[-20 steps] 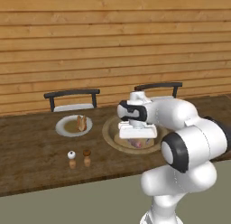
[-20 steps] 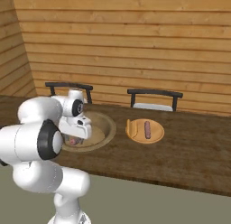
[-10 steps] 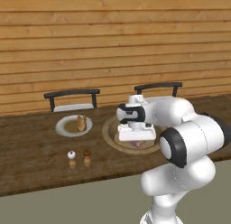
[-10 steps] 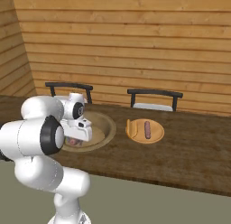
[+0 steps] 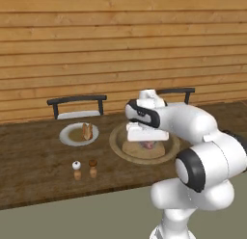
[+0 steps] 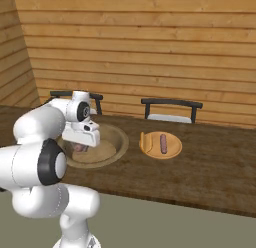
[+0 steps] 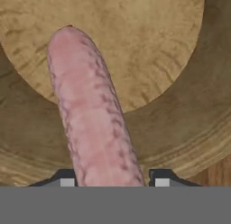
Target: Place one bun and one sausage from the bowl on each plate.
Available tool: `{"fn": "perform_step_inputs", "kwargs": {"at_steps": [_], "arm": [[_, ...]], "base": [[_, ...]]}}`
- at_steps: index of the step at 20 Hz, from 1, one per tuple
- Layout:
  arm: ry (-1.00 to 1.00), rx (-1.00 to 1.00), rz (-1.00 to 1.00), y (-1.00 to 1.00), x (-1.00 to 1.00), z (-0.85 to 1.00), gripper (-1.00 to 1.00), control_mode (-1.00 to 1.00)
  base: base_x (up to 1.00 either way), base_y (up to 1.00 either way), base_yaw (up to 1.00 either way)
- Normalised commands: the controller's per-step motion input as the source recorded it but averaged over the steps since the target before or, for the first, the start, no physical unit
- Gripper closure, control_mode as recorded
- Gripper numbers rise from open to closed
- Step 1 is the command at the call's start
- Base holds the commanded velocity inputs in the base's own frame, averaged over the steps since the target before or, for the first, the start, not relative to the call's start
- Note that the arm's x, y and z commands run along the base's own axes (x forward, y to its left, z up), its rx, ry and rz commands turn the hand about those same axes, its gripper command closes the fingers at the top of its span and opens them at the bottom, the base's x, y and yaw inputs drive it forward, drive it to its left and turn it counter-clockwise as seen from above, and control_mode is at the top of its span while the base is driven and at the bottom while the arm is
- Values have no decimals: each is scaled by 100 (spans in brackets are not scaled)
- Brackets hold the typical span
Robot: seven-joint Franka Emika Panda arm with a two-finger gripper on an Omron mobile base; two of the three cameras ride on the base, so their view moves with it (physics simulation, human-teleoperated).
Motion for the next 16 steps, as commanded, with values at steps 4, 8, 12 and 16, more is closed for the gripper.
{"fn": "perform_step_inputs", "kwargs": {"at_steps": [4,8,12,16], "arm": [[-3,0,0,17,-14,81,100,-100],[-11,0,0,33,-9,52,100,-100],[-18,0,1,61,0,18,100,-100],[-26,4,6,41,0,2,100,-100]], "base": [[0,0,0],[0,0,0],[0,0,0],[0,0,0]]}}
